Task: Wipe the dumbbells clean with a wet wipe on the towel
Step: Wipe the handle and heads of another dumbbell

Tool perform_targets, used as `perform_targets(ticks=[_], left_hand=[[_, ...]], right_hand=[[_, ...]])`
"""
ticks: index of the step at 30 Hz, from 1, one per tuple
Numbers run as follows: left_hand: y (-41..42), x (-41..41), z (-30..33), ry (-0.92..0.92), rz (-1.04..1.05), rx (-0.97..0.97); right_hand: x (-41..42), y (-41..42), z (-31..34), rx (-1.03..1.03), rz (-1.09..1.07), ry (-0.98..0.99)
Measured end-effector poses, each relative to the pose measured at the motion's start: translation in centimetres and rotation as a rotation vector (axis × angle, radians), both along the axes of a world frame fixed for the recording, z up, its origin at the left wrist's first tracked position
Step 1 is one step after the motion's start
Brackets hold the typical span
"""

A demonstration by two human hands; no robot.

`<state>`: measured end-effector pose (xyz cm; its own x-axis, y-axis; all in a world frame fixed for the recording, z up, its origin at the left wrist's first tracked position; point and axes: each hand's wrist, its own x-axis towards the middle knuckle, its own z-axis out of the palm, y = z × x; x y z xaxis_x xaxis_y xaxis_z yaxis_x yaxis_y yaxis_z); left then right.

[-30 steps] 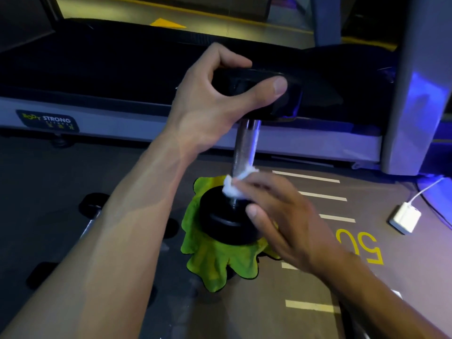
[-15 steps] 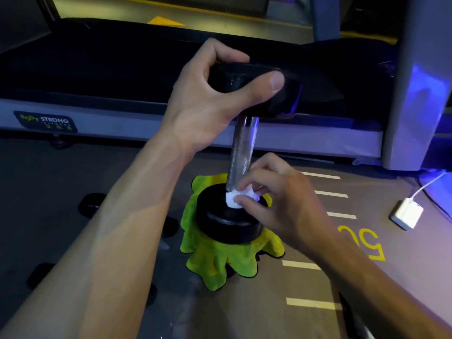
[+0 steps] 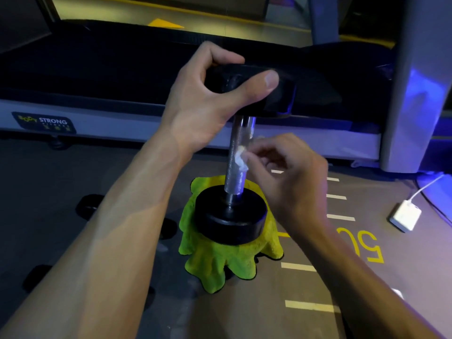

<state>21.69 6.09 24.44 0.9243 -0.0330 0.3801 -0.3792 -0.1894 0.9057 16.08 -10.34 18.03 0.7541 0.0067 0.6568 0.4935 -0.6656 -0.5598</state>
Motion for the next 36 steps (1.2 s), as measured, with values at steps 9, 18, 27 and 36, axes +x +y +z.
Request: perform_targets(ticks=[9, 18, 27, 36], left_hand=[[-0.4, 0.4, -0.3, -0.019, -0.026, -0.045], [-0.4, 0.8, -0.3, -0.016, -0.007, -0.067], [-0.7, 0.7, -0.3, -0.001, 0.022, -0.054], [-0.6, 0.1, 0.3, 0.036, 0.036, -0.012]], right_hand=[[0.5, 0.4, 0.5, -0.159, -0.006, -0.094], [-0.6, 0.2, -0.4, -0.596, 0.040, -0.200], [-1.4, 0.2, -1.5, -0.697, 0.123, -0.065], [-4.2, -0.1, -2.7, -0.698, 0.143, -0.027]])
